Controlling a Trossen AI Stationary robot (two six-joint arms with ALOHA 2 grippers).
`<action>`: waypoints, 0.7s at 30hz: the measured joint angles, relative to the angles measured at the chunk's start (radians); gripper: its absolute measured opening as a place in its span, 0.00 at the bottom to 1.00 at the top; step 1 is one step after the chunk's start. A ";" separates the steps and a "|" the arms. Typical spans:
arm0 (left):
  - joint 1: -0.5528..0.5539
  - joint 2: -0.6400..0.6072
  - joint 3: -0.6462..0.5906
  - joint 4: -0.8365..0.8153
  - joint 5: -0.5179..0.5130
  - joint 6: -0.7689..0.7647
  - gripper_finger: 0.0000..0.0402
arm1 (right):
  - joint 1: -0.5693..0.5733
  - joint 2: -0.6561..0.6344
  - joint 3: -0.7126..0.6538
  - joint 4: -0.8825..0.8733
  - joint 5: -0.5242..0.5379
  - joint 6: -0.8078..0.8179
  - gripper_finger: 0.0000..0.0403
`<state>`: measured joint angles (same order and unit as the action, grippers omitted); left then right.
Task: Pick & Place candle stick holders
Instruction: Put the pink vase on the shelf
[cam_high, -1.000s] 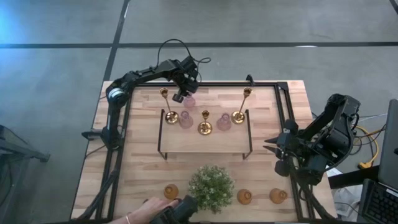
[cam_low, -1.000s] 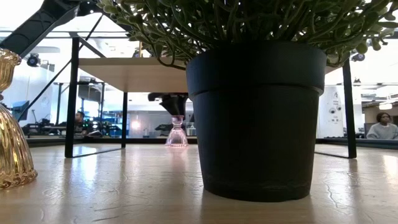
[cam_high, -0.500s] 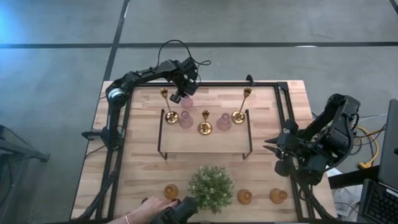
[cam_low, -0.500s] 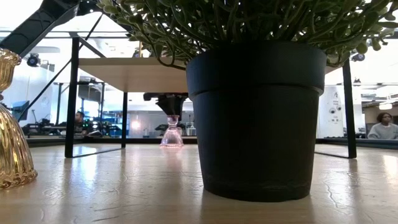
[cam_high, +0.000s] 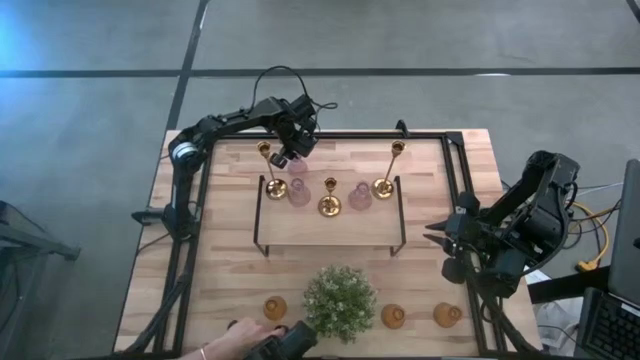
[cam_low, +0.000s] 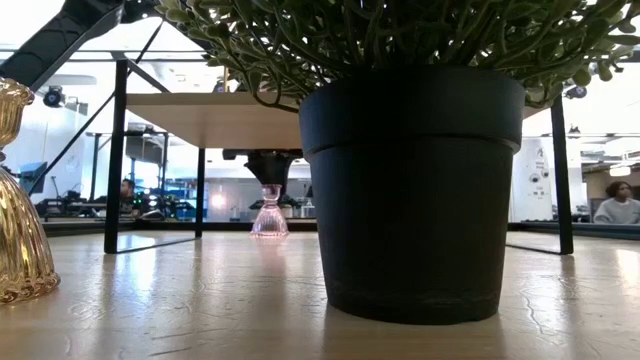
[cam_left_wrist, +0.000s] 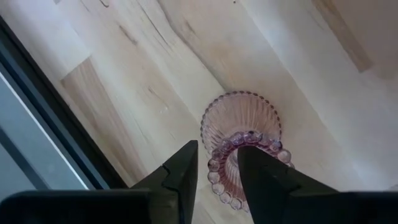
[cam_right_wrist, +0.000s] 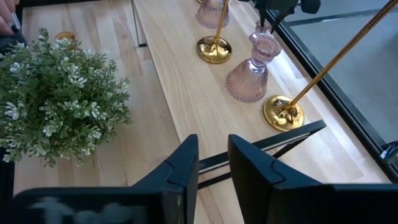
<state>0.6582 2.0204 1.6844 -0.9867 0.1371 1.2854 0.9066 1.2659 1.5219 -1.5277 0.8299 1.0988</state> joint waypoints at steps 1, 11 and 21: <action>0.000 0.000 0.000 0.000 0.000 0.000 0.28 | 0.000 0.000 0.000 0.000 0.000 0.000 0.21; 0.001 0.002 -0.002 0.004 0.000 0.000 0.10 | 0.000 0.000 0.000 0.000 0.000 0.000 0.22; 0.000 0.005 0.027 -0.002 -0.001 -0.039 0.10 | 0.000 0.000 0.000 0.000 0.000 0.000 0.17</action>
<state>0.6584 2.0252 1.7116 -0.9886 0.1360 1.2466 0.9066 1.2659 1.5219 -1.5276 0.8299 1.0988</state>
